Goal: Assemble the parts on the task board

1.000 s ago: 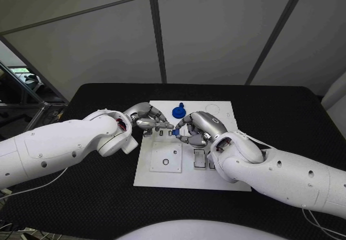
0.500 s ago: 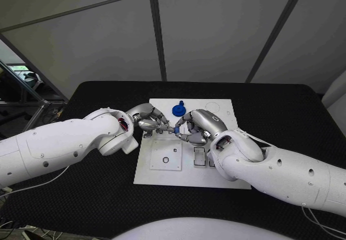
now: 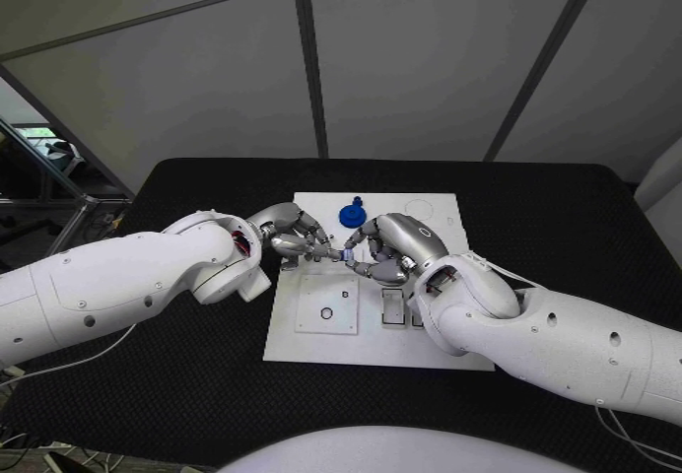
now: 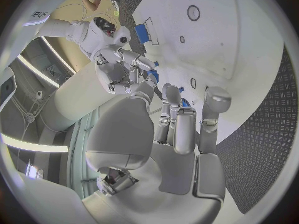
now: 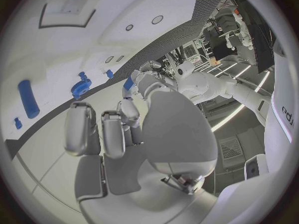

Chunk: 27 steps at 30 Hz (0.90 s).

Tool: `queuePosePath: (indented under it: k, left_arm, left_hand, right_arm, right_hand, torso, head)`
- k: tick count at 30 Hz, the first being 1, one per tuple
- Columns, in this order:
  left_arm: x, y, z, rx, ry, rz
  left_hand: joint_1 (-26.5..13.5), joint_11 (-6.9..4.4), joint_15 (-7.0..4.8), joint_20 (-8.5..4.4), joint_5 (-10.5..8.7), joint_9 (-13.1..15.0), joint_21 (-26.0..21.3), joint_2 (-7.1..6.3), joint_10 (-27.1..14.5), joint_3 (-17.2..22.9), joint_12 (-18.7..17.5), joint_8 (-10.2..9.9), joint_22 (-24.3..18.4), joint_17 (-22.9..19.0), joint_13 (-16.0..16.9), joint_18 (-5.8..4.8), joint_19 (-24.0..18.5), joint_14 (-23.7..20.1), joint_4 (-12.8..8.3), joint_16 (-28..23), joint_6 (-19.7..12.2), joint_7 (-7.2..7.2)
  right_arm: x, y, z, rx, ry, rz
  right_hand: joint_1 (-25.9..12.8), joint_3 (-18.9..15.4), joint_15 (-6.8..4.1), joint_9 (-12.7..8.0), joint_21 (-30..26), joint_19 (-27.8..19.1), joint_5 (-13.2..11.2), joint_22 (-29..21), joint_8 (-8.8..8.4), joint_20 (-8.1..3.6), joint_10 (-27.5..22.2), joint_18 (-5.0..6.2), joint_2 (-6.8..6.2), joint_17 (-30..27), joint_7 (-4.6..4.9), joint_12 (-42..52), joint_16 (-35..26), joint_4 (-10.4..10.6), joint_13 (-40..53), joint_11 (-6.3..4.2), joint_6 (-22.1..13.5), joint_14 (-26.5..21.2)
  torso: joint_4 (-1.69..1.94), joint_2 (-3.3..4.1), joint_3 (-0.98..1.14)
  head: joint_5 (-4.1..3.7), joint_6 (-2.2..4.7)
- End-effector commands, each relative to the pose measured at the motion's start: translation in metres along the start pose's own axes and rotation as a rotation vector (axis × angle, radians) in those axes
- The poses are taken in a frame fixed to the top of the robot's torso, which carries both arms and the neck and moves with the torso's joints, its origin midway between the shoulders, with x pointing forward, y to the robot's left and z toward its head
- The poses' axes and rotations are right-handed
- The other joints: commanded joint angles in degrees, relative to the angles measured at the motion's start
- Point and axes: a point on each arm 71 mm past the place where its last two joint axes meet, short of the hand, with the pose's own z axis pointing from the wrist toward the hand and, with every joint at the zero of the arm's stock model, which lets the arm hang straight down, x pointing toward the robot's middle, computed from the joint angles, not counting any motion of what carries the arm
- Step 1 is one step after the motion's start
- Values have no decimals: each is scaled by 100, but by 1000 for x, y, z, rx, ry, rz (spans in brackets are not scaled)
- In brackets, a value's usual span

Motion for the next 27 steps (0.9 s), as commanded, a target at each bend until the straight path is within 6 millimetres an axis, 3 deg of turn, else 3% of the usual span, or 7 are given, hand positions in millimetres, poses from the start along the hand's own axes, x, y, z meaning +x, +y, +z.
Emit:
queuePosePath:
  k: [1, 27]
  left_arm:
    - [1, 0, 0, -9, 10, 11]
    - [1, -1, 4, -9, -3, 7]
  left_hand:
    - [74, -13, -40, -3, 15, 6, 38, 0, 11, -18, 11, 33, 7, 142, -3, -105, 53, 97, 4, 31, -33, -6]
    - [115, -17, -43, -6, 19, 8, 57, 71, 25, -4, 26, 61, 19, 165, 23, -108, 63, 106, 19, 45, -44, -11]
  right_arm:
    - [-4, 5, 0, -26, -33, 5]
    - [-2, 14, -1, -53, -26, 18]
  right_hand:
    - [-7, -17, -38, 156, 24, 27, 21, 5, 99, -29, 33, -28, 35, 764, -71, 1, 15, 32, 10, 15, 99, 434]
    - [-7, -13, -39, 163, 28, 33, 33, 13, 108, -29, 39, -29, 41, 752, -77, 1, 5, 33, 12, 11, 108, 431]
  torso:
    - [1, -1, 1]
    - [2, -3, -4]
  head:
    - [16, -12]
    - [34, -52]
